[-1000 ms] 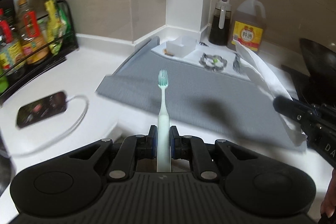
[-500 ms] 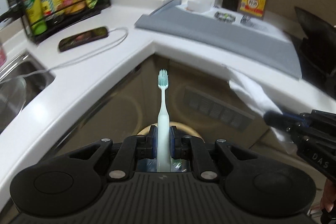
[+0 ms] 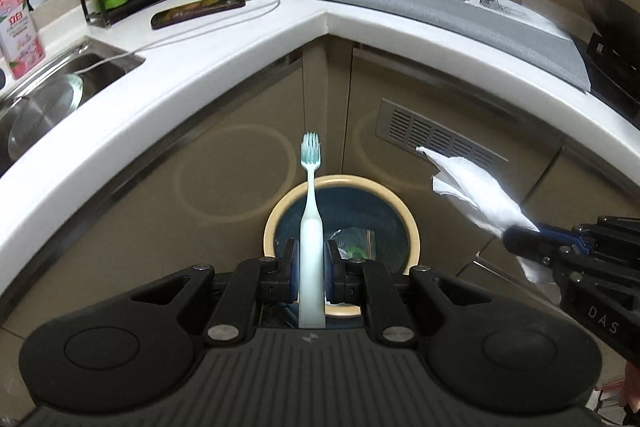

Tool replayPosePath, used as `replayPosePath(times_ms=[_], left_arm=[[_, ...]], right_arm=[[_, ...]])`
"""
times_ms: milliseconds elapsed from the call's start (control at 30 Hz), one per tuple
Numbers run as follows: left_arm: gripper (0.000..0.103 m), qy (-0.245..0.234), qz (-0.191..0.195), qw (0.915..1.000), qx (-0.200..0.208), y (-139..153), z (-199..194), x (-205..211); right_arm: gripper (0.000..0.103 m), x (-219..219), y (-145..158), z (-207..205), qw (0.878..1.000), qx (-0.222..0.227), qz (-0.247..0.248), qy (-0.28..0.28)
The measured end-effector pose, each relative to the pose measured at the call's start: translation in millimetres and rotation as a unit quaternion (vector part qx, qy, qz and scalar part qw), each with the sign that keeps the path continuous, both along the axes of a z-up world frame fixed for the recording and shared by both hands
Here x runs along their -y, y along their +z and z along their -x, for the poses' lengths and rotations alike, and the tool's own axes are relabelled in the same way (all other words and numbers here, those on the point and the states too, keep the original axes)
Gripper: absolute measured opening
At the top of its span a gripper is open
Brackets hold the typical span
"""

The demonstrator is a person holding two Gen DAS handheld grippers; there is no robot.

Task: Collect trash
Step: 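Carry the toothbrush and white tissue down over the trash bin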

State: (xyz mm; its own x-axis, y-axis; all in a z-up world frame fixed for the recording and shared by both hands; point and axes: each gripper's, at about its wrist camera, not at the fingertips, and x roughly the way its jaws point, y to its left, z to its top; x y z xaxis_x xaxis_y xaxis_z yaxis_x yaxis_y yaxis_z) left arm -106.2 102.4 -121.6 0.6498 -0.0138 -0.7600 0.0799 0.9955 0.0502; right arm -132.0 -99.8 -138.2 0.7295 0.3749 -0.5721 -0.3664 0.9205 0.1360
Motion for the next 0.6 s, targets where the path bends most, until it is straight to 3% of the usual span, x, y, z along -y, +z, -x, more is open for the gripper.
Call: replayPosePath(times_ms=[600], left_arm=[[0.013, -0.005, -0.005, 1.0, -0.001, -4.9, 4.7, 3.9]], right_arm=[[0.008, -2.8, -0.9, 1.1, 1.0, -0.004, 0.014, 0.008]])
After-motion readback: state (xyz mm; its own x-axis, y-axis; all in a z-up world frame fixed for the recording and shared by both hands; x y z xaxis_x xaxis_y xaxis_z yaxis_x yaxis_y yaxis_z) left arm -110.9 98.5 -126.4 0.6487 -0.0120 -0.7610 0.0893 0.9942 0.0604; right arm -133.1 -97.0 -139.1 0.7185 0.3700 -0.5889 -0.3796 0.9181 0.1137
